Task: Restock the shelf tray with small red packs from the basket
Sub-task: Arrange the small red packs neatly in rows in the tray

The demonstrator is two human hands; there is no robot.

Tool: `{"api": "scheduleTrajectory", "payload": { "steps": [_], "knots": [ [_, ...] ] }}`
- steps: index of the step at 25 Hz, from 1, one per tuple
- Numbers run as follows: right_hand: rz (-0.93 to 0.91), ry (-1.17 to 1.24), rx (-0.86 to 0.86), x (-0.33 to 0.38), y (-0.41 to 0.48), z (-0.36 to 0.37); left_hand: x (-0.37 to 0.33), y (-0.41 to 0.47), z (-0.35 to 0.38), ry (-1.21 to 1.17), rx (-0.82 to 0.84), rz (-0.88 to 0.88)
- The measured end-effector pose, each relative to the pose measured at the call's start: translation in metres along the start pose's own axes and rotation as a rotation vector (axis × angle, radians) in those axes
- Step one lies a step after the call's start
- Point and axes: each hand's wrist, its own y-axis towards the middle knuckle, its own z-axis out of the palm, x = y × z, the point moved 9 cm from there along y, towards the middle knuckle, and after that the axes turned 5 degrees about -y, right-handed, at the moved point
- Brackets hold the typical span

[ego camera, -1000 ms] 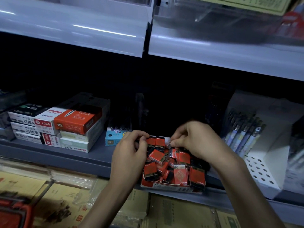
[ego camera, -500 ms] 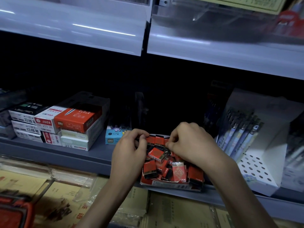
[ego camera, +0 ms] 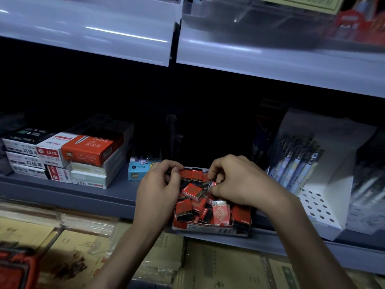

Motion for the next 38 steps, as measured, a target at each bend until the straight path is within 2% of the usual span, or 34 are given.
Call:
{"api": "scheduleTrajectory", "payload": {
  "steps": [6,13,19,23,27,29,34,38],
  "knots": [
    [-0.018,0.034,-0.001,-0.002,0.003,-0.001,-0.001,-0.001,0.0,-0.005,0.01,-0.001],
    [-0.052,0.184,0.009,-0.008,-0.002,-0.013,-0.001,-0.002,0.0,-0.017,0.02,0.009],
    [-0.018,0.356,0.006,-0.016,-0.006,-0.022,-0.001,0.0,0.0,-0.063,0.005,-0.003],
    [0.06,0.586,-0.09,-0.026,-0.005,-0.032,-0.017,-0.001,-0.007,-0.18,-0.025,0.053],
    [0.098,0.84,-0.179,-0.024,-0.005,-0.032,-0.05,-0.008,0.0,-0.248,0.14,0.185],
    [0.098,0.947,-0.191,-0.017,-0.005,-0.027,-0.054,-0.011,0.008,-0.242,0.23,0.197],
    [0.079,1.082,-0.221,-0.002,-0.005,-0.02,-0.048,-0.004,0.009,-0.212,0.211,0.141],
    [0.073,1.141,-0.233,0.002,-0.003,-0.014,-0.051,-0.003,0.01,-0.38,0.218,0.068]
  ]
}}
